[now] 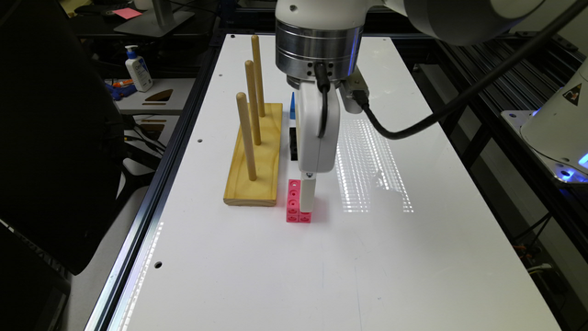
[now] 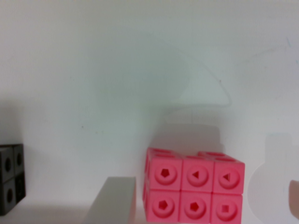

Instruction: Pick up pink block.

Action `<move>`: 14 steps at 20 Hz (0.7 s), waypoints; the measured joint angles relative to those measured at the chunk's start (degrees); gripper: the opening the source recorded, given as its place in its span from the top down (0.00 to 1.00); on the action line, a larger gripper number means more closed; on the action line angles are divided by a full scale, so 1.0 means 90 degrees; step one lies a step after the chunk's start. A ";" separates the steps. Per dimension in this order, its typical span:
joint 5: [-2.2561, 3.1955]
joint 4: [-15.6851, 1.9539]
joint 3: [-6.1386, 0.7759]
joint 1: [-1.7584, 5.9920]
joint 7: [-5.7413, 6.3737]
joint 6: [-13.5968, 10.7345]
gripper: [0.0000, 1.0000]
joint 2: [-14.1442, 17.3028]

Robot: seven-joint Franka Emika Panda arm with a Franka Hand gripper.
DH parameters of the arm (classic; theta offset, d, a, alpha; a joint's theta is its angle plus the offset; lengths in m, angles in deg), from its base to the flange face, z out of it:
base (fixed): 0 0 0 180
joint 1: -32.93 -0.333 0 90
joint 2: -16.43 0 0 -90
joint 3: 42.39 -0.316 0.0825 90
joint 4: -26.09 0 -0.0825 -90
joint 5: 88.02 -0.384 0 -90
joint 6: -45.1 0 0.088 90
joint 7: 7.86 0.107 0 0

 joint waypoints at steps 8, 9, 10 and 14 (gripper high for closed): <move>0.0089 -0.0046 0.0048 -0.0002 0.0004 0.0368 0.00 0.0463; 0.0092 -0.0065 0.0050 -0.0003 0.0004 0.0368 0.00 0.0480; 0.0093 -0.0070 0.0051 -0.0004 0.0004 0.0368 0.00 0.0494; 0.0146 -0.0074 0.0084 -0.0020 0.0007 0.0541 0.00 0.0712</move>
